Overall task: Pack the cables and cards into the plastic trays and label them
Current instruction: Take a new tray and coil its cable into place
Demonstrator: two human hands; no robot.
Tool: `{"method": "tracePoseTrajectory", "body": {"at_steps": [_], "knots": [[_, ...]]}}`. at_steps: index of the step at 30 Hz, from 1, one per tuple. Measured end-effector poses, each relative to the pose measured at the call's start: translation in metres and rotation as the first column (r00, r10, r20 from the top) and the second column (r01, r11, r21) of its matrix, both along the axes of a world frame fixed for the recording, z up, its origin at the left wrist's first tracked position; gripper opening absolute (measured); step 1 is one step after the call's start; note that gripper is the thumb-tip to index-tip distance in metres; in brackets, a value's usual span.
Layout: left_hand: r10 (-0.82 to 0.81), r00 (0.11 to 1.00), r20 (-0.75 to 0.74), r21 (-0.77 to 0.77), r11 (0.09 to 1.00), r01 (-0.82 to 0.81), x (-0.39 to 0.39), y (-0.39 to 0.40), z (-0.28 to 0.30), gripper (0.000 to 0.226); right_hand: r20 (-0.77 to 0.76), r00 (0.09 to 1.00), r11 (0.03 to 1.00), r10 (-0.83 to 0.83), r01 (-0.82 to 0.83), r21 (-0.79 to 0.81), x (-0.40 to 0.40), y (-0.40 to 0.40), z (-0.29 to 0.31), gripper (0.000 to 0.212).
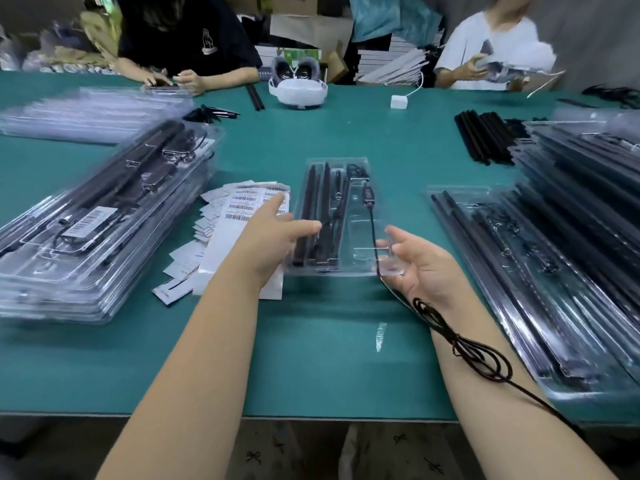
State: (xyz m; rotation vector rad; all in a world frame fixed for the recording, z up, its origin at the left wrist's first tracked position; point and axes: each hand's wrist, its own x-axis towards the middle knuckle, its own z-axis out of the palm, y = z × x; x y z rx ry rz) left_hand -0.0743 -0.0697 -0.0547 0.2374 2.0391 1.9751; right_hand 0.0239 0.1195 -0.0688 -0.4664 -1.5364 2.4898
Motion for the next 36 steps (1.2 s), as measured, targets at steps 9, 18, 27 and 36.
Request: {"method": "tracePoseTrajectory", "body": {"at_steps": [9,18,27,36], "knots": [[-0.618,0.671,-0.409,-0.820,0.572,0.027,0.023,0.027,-0.019,0.078,0.079,0.997,0.983,-0.026,0.011,0.184,0.001,-0.013,0.001,0.041],[-0.693,0.630,-0.349,-0.917,0.391,-0.078,0.017,0.029,-0.026,0.082,0.295,0.956,0.406,-0.003,-0.268,0.873,0.032,-0.030,0.016,0.053],[-0.677,0.647,-0.352,-0.911,0.407,-0.069,0.020,0.030,-0.025,0.086,0.552,0.781,0.586,0.294,-0.603,0.541,0.119,0.007,0.045,0.052],[-0.582,0.673,-0.457,-0.808,0.588,-0.040,0.021,0.027,-0.020,0.077,-0.228,0.970,0.620,-0.081,0.228,0.751,0.069,0.010,0.070,0.033]]}}
